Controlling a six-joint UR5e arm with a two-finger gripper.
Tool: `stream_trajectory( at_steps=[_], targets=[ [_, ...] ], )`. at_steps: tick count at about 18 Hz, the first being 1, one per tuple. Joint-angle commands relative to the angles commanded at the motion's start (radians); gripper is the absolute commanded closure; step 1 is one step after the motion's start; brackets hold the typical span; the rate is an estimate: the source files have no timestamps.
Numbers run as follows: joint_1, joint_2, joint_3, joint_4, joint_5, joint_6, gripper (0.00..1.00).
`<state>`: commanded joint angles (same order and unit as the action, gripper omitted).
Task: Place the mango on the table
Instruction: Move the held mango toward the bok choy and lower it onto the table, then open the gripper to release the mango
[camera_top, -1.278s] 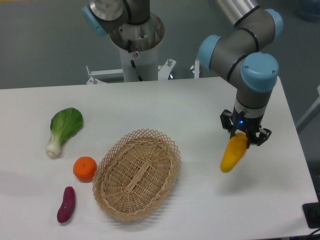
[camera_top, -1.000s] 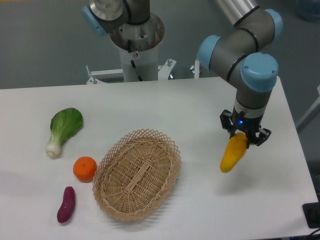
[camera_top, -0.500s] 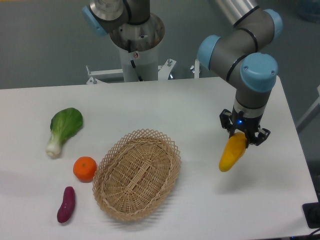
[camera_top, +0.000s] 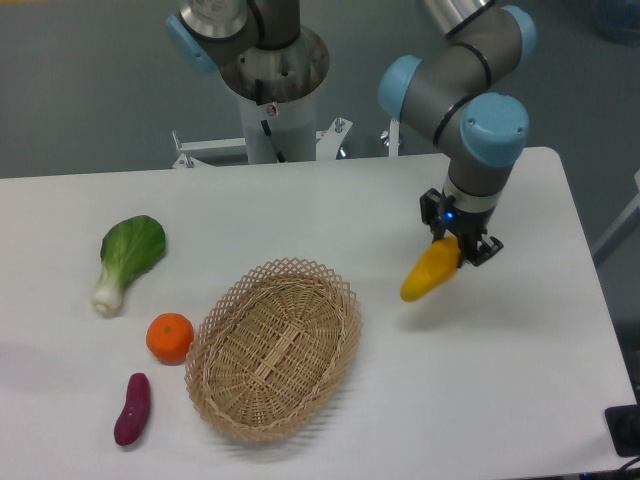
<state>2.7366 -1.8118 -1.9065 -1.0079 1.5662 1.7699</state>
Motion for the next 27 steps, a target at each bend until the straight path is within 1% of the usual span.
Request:
stream_trajectory(
  at_steps=[4, 7, 8, 9, 10, 12, 13, 15, 17, 18, 19, 20, 25, 27],
  targets=[
    [-0.002, 0.046, -0.086, 0.023, 0.002, 0.094, 0.69],
    [-0.005, 0.084, -0.149, 0.023, 0.006, 0.172, 0.64],
    [-0.003, 0.091, -0.163, 0.022, 0.006, 0.196, 0.59],
    [-0.003, 0.092, -0.172, 0.022, 0.008, 0.21, 0.57],
    [-0.003, 0.094, -0.174, 0.022, 0.008, 0.212, 0.5],
    [-0.008, 0.094, -0.177, 0.022, 0.008, 0.2, 0.43],
    [-0.009, 0.094, -0.178, 0.022, 0.008, 0.198, 0.39],
    [-0.012, 0.094, -0.18, 0.022, 0.009, 0.198, 0.38],
    [-0.012, 0.094, -0.181, 0.022, 0.008, 0.198, 0.28],
    [-0.012, 0.094, -0.18, 0.022, 0.008, 0.197, 0.21],
    [-0.011, 0.094, -0.18, 0.023, 0.008, 0.195, 0.08],
    [-0.012, 0.094, -0.174, 0.023, 0.008, 0.194, 0.0],
    [-0.009, 0.089, -0.131, 0.018, -0.003, 0.181, 0.0],
    [-0.006, 0.083, -0.108, 0.02, -0.005, 0.142, 0.0]
  ],
)
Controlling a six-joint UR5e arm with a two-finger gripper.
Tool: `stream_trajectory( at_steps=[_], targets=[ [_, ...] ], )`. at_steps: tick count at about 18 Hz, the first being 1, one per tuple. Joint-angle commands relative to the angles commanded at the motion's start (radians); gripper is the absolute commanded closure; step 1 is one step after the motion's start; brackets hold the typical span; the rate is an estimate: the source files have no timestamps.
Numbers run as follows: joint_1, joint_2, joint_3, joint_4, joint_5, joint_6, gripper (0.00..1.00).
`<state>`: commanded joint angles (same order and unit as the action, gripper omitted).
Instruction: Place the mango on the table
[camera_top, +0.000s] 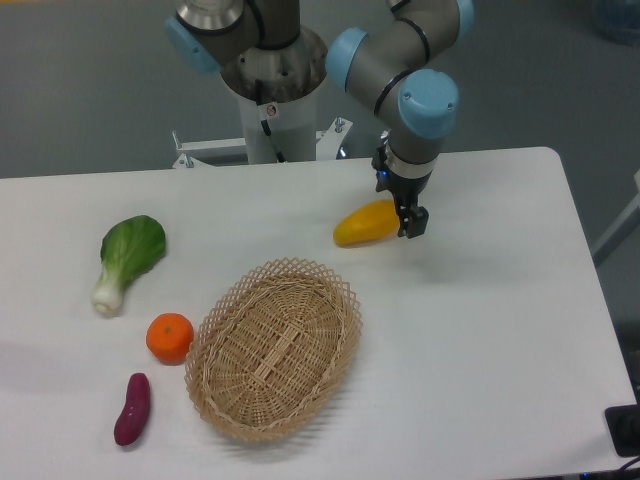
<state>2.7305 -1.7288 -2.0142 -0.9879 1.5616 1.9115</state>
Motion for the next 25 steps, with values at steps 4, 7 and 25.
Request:
stream_trajectory(
  at_steps=[4, 7, 25],
  targets=[
    [-0.003, -0.051, 0.119, -0.005, 0.0, -0.032, 0.0],
    [-0.005, -0.092, 0.199, -0.009, 0.002, -0.084, 0.0],
    [0.0, -0.301, 0.586, -0.176, 0.002, -0.342, 0.0]
  ],
)
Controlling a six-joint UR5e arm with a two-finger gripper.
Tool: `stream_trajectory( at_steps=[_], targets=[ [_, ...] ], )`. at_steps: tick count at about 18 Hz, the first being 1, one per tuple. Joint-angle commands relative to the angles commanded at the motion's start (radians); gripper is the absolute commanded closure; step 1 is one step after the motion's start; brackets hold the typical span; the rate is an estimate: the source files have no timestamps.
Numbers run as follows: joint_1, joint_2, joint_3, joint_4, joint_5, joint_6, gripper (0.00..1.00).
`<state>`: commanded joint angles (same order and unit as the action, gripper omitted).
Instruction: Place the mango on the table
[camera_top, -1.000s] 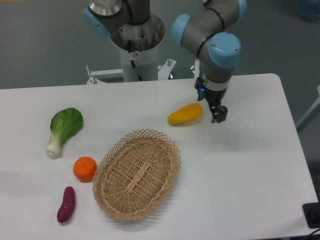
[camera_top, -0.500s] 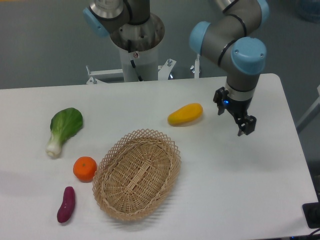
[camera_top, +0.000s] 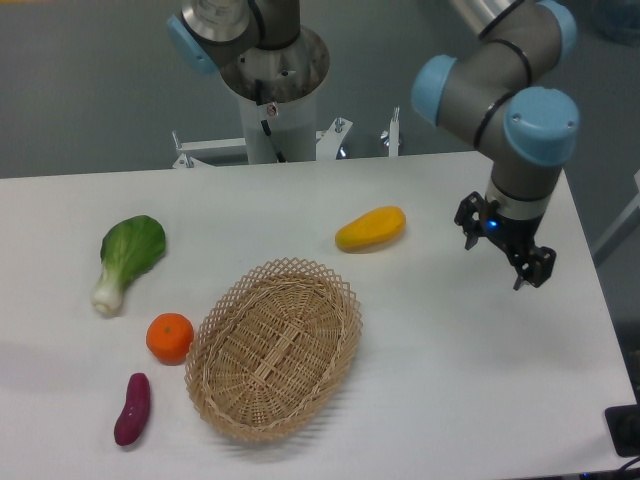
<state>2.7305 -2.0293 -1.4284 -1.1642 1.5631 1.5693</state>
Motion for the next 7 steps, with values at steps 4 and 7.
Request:
stream_trajectory(
  at_steps=[4, 7],
  targets=[
    [0.005, -0.023, 0.035, -0.008, 0.0, -0.003, 0.0],
    [0.005, -0.026, 0.034, -0.006, 0.002, -0.015, 0.0]
  ],
)
